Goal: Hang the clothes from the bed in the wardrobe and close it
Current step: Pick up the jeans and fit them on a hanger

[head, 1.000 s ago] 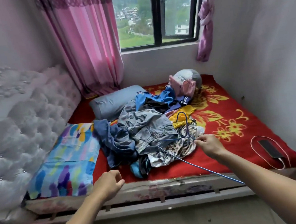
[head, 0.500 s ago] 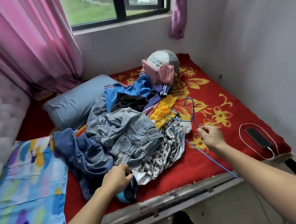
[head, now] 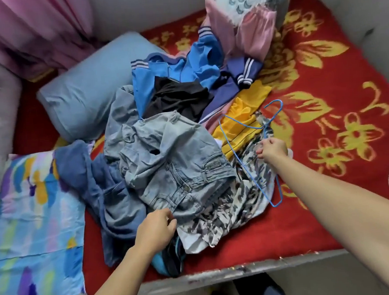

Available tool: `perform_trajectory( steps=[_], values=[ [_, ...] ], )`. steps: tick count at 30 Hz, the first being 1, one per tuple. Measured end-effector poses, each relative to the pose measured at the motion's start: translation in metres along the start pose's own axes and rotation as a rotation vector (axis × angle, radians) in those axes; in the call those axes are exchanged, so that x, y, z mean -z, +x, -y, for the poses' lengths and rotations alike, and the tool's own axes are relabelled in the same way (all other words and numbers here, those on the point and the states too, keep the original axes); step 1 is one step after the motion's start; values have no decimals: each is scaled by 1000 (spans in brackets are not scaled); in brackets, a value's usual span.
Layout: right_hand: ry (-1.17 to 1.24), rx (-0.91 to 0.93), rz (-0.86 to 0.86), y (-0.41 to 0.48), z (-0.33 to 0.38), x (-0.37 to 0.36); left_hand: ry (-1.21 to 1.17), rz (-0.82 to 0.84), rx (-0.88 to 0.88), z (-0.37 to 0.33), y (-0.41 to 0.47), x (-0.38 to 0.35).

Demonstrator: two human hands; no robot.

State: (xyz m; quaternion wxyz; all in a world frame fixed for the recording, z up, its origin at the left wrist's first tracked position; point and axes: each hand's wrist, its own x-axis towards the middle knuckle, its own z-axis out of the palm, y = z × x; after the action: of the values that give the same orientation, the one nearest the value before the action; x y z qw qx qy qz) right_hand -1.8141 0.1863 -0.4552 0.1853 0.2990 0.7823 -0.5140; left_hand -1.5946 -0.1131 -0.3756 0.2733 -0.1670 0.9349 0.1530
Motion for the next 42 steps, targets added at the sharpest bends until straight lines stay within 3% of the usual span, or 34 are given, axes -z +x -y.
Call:
perform_trajectory(
  steps=[2, 5, 9, 11, 14, 16, 19, 25, 31, 34, 38, 42],
  values=[
    [-146, -81, 59, 27, -26, -12, 13, 1, 42, 3, 23, -19],
    [-597, -119, 92, 36, -58, -18, 49, 45, 78, 13, 53, -46],
    [-658, 81, -27, 11, -67, -24, 56, 52, 132, 27, 85, -67],
    [-745, 253, 58, 1, -67, -37, 61, -6, 145, 30, 99, -73],
    [-764, 392, 247, -6, -64, -79, 151, -4, 142, 35, 117, -87],
    [-757, 286, 314, -6, -68, -109, 189, 50, 171, 40, 126, -100],
    [-674, 55, 251, 1, -84, -138, 183, 53, 200, 46, 135, -119],
    [-682, 161, 215, -2, -110, -123, 238, -46, 136, 53, 125, -134],
    [-848, 194, 223, 9, -82, -125, -119, -165, 62, 46, 103, -117],
    [-909, 135, 282, 6, -87, -135, -149, -219, -16, 47, 77, -106],
    [-760, 121, 192, 0, -98, -107, -58, -144, -77, 72, 40, -102],
    [-643, 162, -21, -4, -80, -50, 100, -276, -85, 91, 23, -83]
  ],
)
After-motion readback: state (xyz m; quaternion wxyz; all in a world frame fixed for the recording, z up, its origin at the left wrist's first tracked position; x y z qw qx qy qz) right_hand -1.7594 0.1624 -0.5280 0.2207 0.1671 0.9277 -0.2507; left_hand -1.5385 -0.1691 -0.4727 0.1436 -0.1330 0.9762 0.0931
